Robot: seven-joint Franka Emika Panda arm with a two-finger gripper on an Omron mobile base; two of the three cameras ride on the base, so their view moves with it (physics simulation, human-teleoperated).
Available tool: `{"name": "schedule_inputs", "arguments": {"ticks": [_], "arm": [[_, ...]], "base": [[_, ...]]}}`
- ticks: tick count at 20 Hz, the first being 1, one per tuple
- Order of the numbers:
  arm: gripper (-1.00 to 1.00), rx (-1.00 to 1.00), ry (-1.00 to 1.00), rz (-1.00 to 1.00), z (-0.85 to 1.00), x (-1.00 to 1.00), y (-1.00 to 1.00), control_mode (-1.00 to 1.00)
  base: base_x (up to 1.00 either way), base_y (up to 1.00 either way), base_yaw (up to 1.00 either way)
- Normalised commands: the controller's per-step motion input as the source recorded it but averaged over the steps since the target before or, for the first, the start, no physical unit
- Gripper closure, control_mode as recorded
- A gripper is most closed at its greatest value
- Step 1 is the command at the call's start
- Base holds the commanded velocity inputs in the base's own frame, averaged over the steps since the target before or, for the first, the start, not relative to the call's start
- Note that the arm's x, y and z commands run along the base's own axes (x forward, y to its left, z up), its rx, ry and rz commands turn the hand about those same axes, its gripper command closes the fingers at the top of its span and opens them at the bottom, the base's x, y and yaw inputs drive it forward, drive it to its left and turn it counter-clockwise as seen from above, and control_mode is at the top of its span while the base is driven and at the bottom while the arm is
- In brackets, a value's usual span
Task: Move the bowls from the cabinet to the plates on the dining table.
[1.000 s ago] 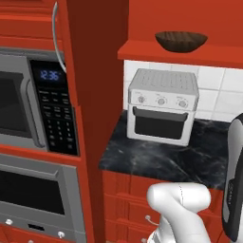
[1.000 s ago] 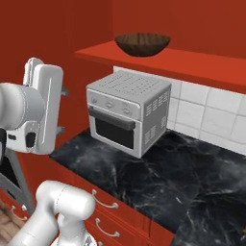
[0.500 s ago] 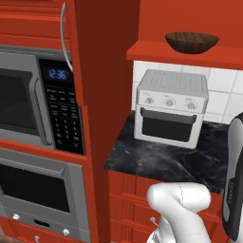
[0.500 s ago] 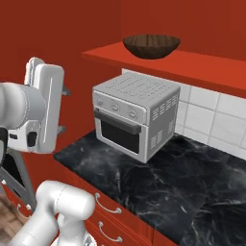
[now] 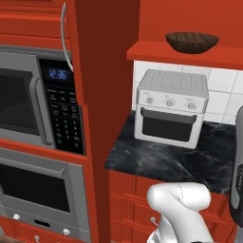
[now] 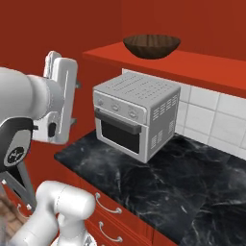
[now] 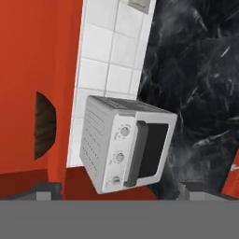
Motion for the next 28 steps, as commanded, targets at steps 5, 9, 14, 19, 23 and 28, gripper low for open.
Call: {"name": "schedule_inputs", "arguments": {"ticks": [5, 9, 14, 19, 23, 28], "arm": [[-1.00, 0.13, -0.04, 0.19, 0.27, 0.53, -0.34, -1.00], [-1.00, 0.03, -0.06, 0.20, 0.18, 0.46, -0.11, -1.00], [-1.00, 0.00, -0.05, 0.14, 0.15, 0.38, -0.06, -1.00], [-1.00, -0.01, -0.08, 0.02, 0.20, 0.34, 0.00, -1.00], [-1.00, -0.03, -0.07, 0.00, 0.25, 0.38, -0.01, -1.00], [-1.00, -0.03, -0.03, 0.01, 0.18, 0.40, -0.05, -1.00]], "base": [[0.00, 0.00, 0.00], [0.00, 0.00, 0.00], [0.00, 0.00, 0.00], [0.00, 0.00, 0.00], [0.00, 0.00, 0.00], [0.00, 0.00, 0.00]]}}
